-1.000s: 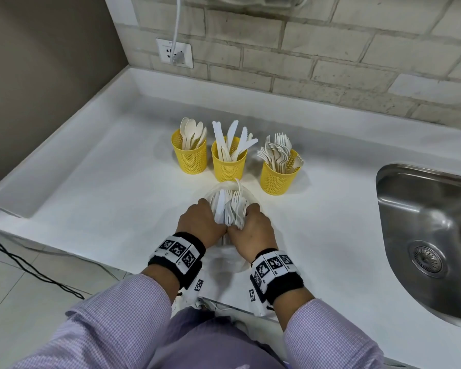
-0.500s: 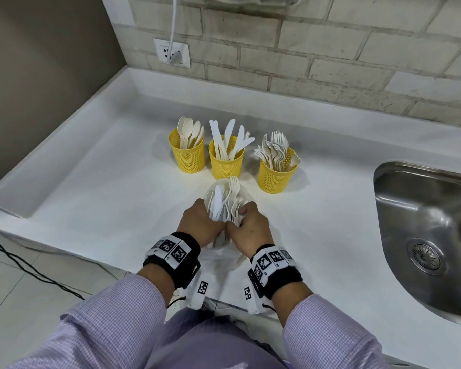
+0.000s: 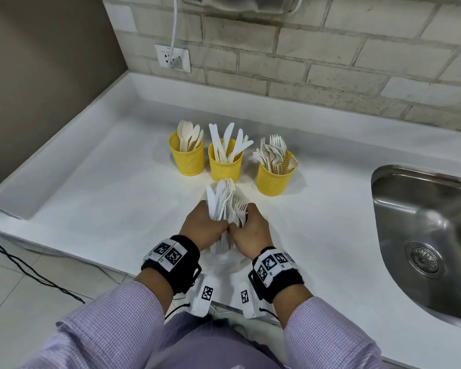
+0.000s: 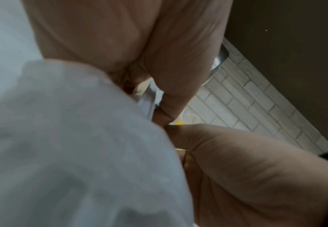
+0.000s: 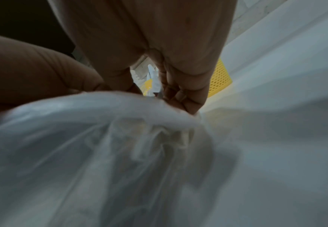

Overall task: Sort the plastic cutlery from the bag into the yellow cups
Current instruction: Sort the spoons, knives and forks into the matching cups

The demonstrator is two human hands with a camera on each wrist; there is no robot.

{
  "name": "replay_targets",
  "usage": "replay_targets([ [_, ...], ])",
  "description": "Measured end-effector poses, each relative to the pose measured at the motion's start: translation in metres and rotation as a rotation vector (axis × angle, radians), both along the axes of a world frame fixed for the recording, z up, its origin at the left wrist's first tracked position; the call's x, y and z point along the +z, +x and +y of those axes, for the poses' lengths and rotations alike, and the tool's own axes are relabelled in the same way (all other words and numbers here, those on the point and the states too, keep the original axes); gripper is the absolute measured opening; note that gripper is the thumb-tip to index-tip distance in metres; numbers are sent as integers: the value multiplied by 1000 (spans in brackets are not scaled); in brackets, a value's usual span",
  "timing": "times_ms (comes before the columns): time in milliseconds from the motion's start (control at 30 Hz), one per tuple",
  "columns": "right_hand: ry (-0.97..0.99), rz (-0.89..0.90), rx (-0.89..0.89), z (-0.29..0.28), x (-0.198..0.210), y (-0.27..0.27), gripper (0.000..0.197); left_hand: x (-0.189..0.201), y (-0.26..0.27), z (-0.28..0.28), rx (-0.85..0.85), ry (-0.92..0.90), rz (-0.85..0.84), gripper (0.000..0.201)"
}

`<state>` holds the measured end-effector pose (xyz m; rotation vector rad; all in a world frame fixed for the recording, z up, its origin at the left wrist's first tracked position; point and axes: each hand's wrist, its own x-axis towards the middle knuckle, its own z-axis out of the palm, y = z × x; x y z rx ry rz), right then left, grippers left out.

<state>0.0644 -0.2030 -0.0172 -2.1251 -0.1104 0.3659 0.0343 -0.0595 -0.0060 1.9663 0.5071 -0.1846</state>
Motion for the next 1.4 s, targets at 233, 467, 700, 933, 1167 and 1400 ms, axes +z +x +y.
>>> replay_targets([
  [233,40,52,39,-7,4,2,24,-7,2,1,-91,-173,3,59],
  [467,91,86,28,-9,9,4,24,1,-1,-2,-193,-187,-86,50],
  [700,10,-8,62,-8,17,0,7,-13,-2,-8,-118,-69,-22,81],
  [933,-202,-153,211,6,32,-8,27,-14,-1,-13,-30,102,-13,57],
  [1167,-65,-153,86,4,44,2,35,-19,2,-9,86,-32,-73,61],
  [1400,-65,-121,-4,8,22,17,29,-7,-4,-12,175,-73,-114,68],
])
